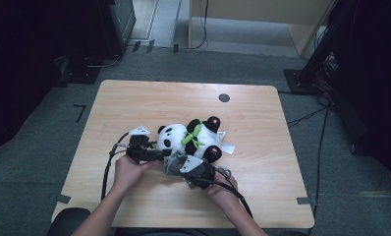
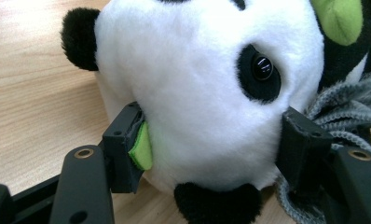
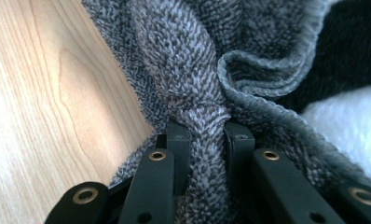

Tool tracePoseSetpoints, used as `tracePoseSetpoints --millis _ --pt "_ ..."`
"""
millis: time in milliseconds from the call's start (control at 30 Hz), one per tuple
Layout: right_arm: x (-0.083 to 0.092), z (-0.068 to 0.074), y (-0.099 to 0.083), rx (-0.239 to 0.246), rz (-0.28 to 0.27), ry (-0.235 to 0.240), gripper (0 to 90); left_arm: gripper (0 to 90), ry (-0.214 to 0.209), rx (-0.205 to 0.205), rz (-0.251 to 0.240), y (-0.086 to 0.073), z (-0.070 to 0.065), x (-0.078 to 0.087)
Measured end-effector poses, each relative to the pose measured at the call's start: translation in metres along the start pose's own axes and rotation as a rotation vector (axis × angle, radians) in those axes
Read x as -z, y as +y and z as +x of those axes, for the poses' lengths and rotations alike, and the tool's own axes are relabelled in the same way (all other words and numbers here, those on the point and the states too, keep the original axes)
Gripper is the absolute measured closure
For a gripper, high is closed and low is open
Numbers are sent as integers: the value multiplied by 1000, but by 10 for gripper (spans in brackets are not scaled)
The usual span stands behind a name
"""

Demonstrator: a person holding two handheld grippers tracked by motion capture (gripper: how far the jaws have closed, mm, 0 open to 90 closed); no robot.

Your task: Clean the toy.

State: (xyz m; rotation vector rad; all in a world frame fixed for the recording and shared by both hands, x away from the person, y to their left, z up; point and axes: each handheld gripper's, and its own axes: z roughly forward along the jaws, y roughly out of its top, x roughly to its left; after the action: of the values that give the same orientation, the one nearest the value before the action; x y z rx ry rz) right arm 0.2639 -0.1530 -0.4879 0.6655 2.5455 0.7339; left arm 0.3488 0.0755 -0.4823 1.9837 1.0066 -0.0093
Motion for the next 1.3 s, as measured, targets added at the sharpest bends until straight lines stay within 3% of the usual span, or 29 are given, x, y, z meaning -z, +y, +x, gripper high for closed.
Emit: tracePoseSetpoints --millis 233,600,767,900,1067,1167,1300 --pt "15 -10 -6 -8 18 2 774 357 5 -17 4 1 0 -1" --pt "59 -32 -20 -59 -49 -27 773 361 6 -22 6 1 0 -1" --pt "80 -47 -33 -132 -92 -59 773 361 3 -13 6 1 0 -1" --pt "91 -63 -44 -200 -139 -56 772 361 2 -11 6 1 0 -2" --pt "101 -75 -50 -244 -168 -76 771 360 -2 -2 4 1 0 -2" --pt "108 -84 -56 -270 -189 -107 771 360 -1 -4 3 1 0 -2" --pt "122 -96 -63 -344 -226 -167 772 360 7 -19 7 0 -2 -2"
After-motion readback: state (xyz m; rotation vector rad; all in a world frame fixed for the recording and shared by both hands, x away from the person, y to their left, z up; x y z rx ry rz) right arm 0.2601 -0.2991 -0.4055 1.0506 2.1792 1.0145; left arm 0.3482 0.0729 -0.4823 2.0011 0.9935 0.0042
